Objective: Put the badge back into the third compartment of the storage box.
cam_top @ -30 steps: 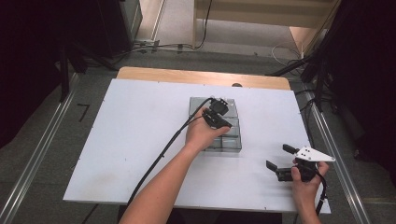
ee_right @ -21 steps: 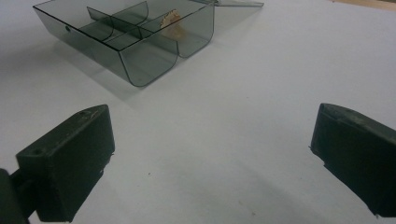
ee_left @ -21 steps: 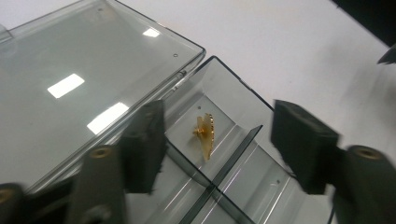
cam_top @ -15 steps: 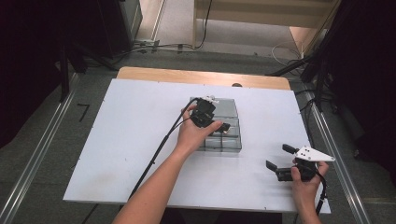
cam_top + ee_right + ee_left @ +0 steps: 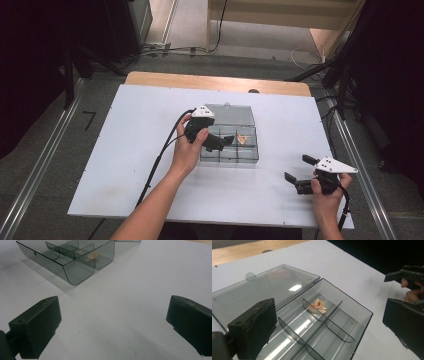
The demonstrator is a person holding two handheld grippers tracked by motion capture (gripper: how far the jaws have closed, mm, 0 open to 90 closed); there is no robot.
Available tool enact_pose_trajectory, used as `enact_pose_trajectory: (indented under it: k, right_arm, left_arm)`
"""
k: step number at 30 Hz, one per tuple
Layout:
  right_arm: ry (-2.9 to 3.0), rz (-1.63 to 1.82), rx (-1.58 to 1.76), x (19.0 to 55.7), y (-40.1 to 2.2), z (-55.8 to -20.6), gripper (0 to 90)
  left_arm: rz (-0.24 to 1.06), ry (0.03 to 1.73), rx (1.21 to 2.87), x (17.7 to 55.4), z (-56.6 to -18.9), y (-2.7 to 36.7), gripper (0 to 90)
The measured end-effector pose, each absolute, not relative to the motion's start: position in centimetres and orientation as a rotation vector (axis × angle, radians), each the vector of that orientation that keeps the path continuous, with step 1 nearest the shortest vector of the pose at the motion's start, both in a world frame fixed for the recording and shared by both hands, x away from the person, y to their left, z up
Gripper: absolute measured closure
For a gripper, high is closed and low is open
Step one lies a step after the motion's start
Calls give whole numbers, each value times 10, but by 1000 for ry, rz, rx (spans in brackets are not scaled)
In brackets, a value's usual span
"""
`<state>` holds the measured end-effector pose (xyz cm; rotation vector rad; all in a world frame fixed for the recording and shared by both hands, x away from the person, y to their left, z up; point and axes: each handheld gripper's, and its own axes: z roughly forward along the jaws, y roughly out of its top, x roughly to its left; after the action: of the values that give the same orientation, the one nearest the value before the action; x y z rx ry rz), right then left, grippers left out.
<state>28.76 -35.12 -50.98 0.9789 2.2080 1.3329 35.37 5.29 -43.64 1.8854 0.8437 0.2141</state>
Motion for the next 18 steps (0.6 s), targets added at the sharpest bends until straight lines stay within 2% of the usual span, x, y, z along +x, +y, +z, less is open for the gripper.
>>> enact_pose_trajectory:
  k: [18]
  right_arm:
    - [2204,1338,991,287,-352,-510,0]
  left_arm:
    - [342,845,1812,314,-446,109,0]
